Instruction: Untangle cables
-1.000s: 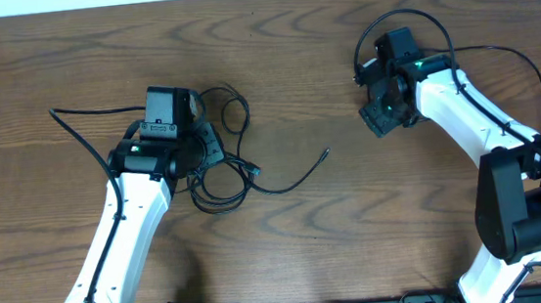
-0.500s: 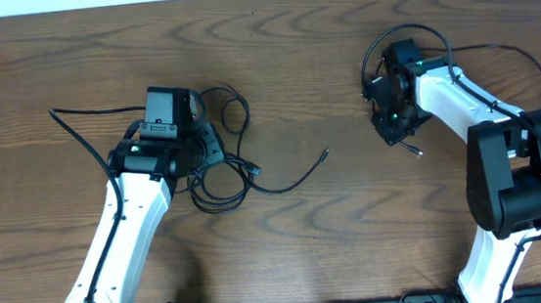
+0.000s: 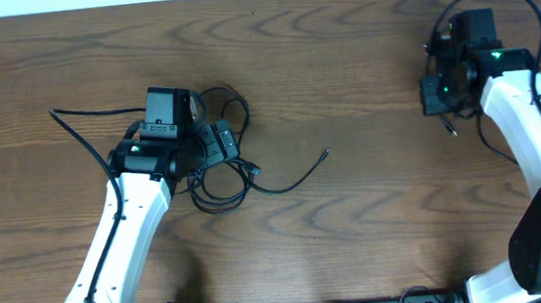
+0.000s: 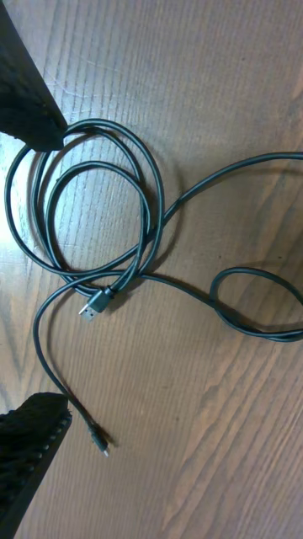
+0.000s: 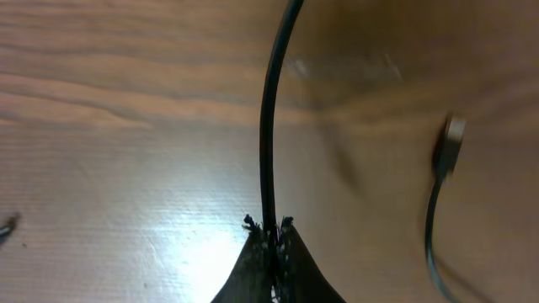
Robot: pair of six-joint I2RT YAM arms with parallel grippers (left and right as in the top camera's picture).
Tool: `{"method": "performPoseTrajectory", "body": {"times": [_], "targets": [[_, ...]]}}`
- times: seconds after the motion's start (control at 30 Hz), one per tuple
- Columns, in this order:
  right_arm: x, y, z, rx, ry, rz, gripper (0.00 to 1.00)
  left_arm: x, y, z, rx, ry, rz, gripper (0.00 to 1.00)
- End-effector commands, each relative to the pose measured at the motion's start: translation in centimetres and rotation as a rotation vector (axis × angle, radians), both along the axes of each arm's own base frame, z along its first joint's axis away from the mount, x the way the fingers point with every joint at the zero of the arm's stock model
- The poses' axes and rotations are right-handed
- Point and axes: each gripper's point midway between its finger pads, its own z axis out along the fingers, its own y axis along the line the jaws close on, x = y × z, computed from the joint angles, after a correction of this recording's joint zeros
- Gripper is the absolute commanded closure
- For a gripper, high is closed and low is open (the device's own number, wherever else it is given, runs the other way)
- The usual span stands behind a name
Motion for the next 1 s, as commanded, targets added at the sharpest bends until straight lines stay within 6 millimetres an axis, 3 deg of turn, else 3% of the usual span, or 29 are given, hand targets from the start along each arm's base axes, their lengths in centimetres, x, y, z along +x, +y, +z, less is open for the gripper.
{"method": "performPoseTrajectory", "body": {"times": [0.0,0.13,0.2,0.27,0.4,0.5,0.6,0.8,0.97], "targets": [[-1.8,0.3,-0.4,0.075,0.074,-0.049,0.99,0.0,0.3,-0.1,0.015,0.002,0.002,0.02],[-2.9,5.7,0.4,0.284,0.074,0.259,0.99,0.0,0.3,-0.1,0.015,0.002,0.002,0.02],[-4.0,10.5,2.2,0.480,0.029,0.489,0.99,0.0,0.3,-0.1,0.015,0.002,0.002,0.01],[-6.8,15.6,4.2,0.633,-0.010,0.776,0.99,0.0,0.3,-0.1,0.015,0.002,0.002,0.01],[-10.6,18.8,2.0,0.444,0.103,1.006,0.99,0.0,0.3,-0.1,0.015,0.002,0.002,0.01],[-11.8,20.1,0.9,0.319,0.136,1.094,0.99,0.0,0.3,-0.1,0.015,0.002,0.002,0.01],[-11.7,19.5,0.1,0.207,0.176,1.040,0.99,0.0,0.3,-0.1,0.015,0.002,0.002,0.01],[-9.5,14.4,-1.1,-0.049,0.241,0.627,0.99,0.0,0.3,-0.1,0.015,0.002,0.002,0.01],[-7.7,8.9,-0.8,-0.194,0.203,0.060,0.99,0.0,0.3,-0.1,0.015,0.002,0.002,0.01]]}}
